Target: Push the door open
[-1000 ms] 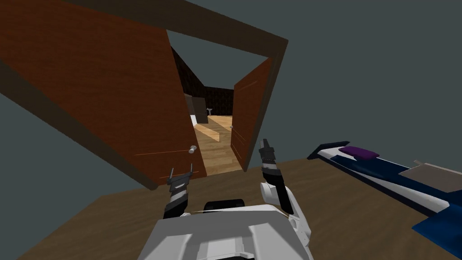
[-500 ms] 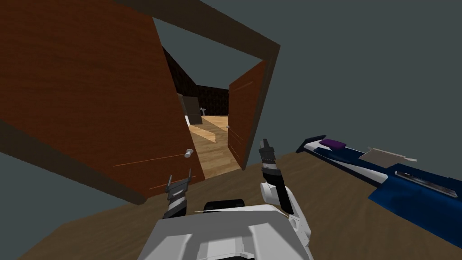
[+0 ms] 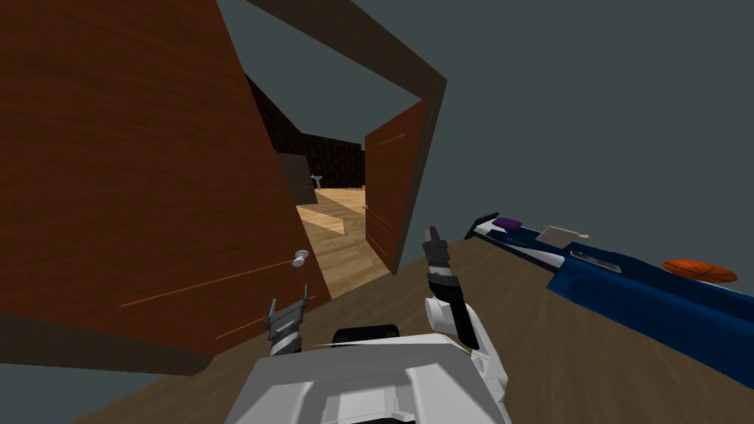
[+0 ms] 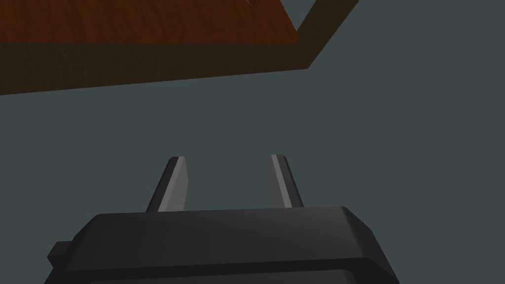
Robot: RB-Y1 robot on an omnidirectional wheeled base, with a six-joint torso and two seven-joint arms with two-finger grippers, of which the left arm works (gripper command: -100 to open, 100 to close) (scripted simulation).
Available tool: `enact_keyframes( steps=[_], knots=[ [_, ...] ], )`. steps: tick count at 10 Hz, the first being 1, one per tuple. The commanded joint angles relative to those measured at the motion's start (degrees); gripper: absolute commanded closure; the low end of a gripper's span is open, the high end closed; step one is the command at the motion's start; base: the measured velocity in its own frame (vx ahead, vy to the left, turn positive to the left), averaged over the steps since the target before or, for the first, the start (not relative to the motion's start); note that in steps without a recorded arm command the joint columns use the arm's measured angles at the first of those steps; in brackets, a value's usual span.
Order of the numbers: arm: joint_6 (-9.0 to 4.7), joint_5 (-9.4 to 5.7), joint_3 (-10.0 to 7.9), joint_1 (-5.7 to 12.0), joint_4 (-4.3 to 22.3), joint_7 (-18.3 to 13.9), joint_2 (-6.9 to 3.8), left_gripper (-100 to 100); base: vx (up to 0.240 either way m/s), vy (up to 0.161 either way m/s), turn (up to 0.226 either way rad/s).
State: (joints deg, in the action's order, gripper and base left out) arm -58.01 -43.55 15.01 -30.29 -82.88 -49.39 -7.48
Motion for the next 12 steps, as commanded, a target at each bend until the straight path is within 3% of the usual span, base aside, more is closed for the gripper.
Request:
enact_keyframes(
  steps=[1,10,11,12],
  knots=[
    [-1.27,-1.16,0.58,0.02,2.2,-1.4,0.15,-100,0.011,0.105,-0.162],
    [-5.87,-9.40,2.79,-0.61,11.9,-9.0,-0.13,-100,0.010,0.143,-0.278],
    [-6.24,-10.07,2.97,-0.66,12.7,-9.6,-0.14,-100,-0.029,0.133,-0.265],
    [-6.20,-9.56,2.88,-0.44,12.6,-9.4,-0.11,-100,-0.013,0.065,-0.054]
  ],
)
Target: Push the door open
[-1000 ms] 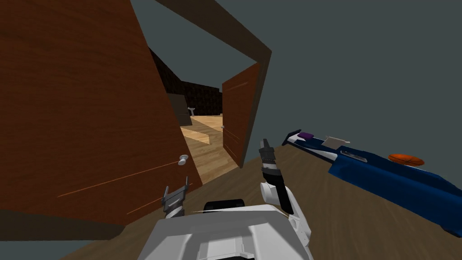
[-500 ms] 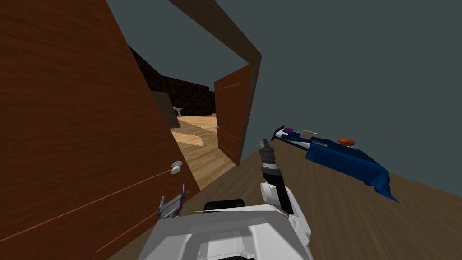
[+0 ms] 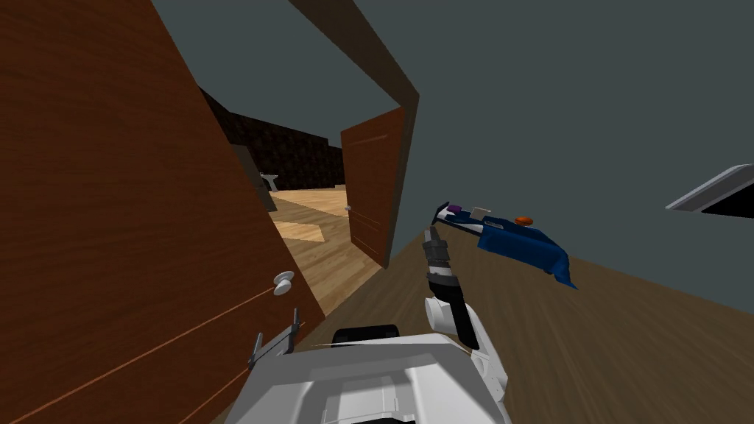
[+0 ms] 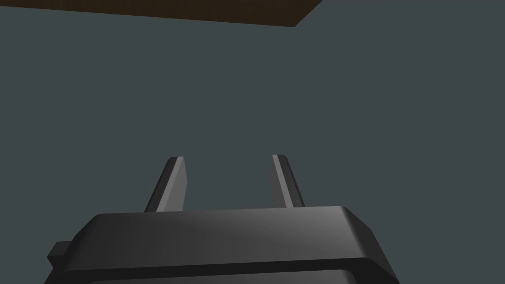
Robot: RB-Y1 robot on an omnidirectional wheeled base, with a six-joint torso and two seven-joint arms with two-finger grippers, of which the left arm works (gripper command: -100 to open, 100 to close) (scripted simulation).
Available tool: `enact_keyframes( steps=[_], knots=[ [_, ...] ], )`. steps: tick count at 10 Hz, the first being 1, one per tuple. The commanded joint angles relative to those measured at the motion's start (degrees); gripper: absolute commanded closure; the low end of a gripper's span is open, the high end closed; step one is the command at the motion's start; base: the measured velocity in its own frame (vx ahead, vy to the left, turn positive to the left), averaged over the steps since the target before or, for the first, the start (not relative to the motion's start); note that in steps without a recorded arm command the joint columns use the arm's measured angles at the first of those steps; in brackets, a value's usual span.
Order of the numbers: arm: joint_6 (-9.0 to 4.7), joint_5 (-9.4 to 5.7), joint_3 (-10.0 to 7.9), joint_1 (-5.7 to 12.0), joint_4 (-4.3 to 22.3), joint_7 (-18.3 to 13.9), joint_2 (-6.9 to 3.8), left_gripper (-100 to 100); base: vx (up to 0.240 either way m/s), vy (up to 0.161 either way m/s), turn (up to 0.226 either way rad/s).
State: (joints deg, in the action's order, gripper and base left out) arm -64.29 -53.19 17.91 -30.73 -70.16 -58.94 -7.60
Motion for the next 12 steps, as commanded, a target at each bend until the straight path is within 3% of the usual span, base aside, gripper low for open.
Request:
enact_keyframes(
  steps=[1,8,9,12],
  knots=[
    [0.30,-0.12,-0.45,0.68,0.6,-0.1,0.06,-100,0.084,0.105,0.001],
    [1.20,-0.48,-1.81,2.75,2.3,-0.5,0.23,-100,0.154,0.134,-0.018],
    [1.20,-0.48,-1.81,2.75,2.3,-0.5,0.23,100,-0.008,-0.004,0.006],
    [1.20,-0.48,-1.81,2.75,2.3,-0.5,0.23,100,-0.011,-0.008,-0.004]
  ],
)
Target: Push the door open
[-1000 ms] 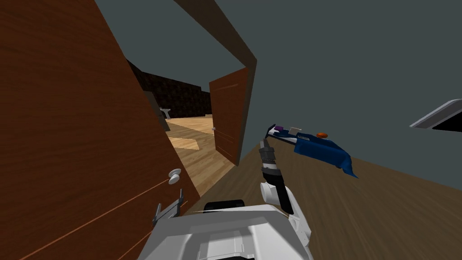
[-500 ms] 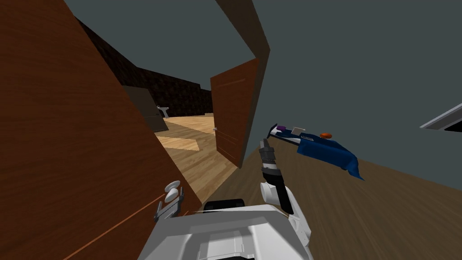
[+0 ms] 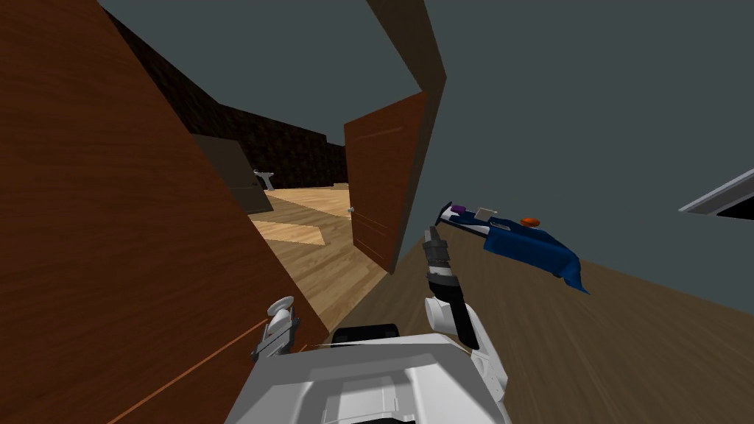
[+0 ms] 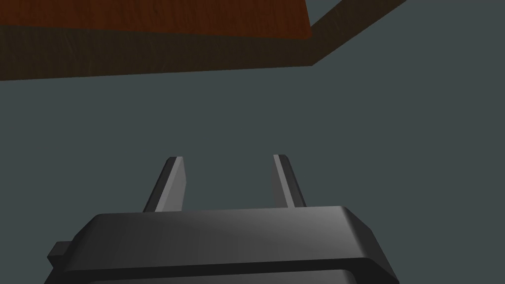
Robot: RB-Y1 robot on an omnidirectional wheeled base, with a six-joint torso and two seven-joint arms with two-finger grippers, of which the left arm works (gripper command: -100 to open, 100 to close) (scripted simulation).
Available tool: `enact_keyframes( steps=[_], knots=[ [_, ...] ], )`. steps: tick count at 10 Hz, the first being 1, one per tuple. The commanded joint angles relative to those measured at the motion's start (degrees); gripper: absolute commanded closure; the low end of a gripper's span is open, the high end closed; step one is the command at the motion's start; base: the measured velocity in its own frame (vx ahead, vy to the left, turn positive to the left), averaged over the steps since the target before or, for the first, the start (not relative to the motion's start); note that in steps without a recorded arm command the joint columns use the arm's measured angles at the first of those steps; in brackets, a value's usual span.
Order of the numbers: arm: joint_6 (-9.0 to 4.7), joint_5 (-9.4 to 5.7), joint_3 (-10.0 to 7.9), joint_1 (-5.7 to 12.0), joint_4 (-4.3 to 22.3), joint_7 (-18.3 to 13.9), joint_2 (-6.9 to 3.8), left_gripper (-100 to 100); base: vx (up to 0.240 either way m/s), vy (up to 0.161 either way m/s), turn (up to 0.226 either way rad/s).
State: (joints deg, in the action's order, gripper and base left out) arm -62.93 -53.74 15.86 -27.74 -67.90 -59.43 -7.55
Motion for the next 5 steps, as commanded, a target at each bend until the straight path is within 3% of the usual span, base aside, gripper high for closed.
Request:
enact_keyframes(
  steps=[1,3,5],
  knots=[
    [-0.16,0.08,0.24,-0.24,0.0,0.0,0.19,100,0.000,0.000,0.000],
    [-0.05,-0.42,-0.54,0.00,0.0,0.1,0.13,100,0.059,0.021,0.014],
    [-0.12,-0.89,-1.15,0.01,0.0,0.3,0.28,100,0.182,0.035,0.040]
  ],
)
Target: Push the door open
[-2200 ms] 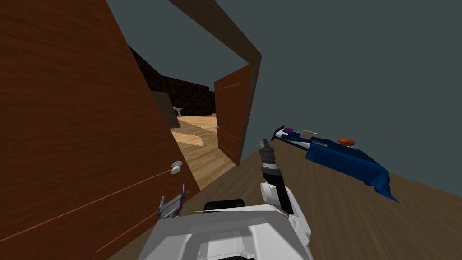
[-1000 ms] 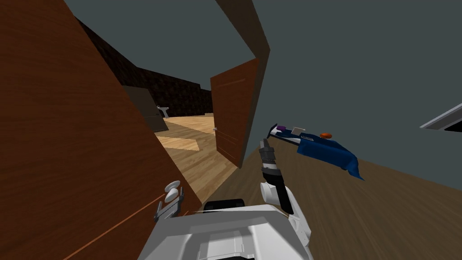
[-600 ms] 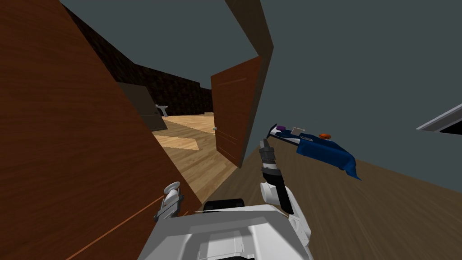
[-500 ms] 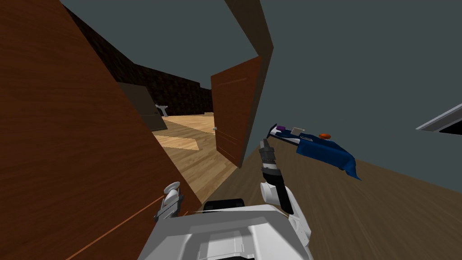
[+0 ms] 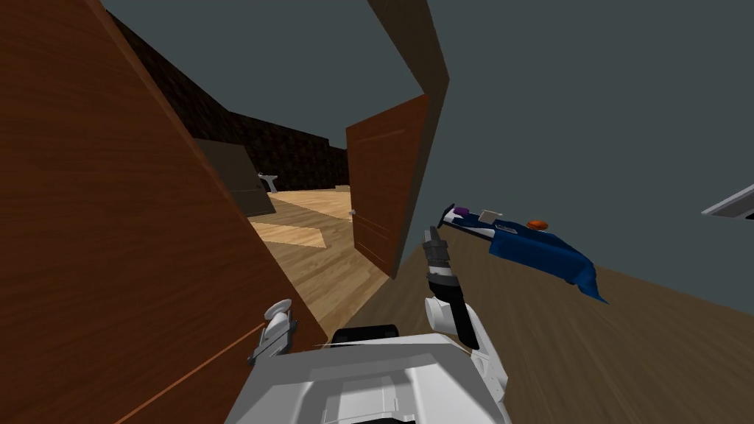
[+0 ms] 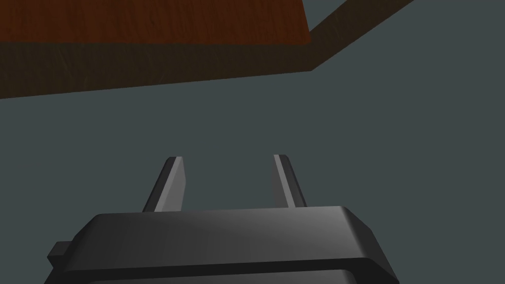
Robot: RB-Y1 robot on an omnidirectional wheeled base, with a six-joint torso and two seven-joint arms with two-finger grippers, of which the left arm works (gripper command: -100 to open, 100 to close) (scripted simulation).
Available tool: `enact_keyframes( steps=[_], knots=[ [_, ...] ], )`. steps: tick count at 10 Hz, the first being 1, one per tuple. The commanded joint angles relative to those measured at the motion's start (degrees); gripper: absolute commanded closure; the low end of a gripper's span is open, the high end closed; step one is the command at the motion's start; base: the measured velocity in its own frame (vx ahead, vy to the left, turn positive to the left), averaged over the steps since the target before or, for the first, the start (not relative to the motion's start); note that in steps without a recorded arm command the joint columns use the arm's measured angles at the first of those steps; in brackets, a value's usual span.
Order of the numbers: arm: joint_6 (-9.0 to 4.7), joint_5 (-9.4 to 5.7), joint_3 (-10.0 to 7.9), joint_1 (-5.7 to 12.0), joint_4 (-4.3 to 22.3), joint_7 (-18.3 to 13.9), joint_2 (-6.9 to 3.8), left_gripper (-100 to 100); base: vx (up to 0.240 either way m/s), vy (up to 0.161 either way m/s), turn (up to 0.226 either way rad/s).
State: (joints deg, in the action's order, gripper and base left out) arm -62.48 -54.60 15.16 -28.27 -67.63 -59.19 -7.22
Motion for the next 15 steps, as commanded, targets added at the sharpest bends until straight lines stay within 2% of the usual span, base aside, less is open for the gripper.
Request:
enact_keyframes(
  steps=[1,3,10,15],
  knots=[
    [-0.62,-0.43,-0.97,0.54,-0.3,0.2,0.08,100,0.181,0.059,0.052],
    [-0.72,-1.12,-1.88,0.56,-0.3,0.5,0.31,100,0.158,0.078,0.033],
    [-1.27,-4.97,-6.90,0.62,-0.2,1.9,1.65,100,0.189,0.104,0.045],
    [-1.61,-7.36,-10.01,0.66,-0.2,2.7,2.58,100,0.156,0.063,0.059]
  ],
)
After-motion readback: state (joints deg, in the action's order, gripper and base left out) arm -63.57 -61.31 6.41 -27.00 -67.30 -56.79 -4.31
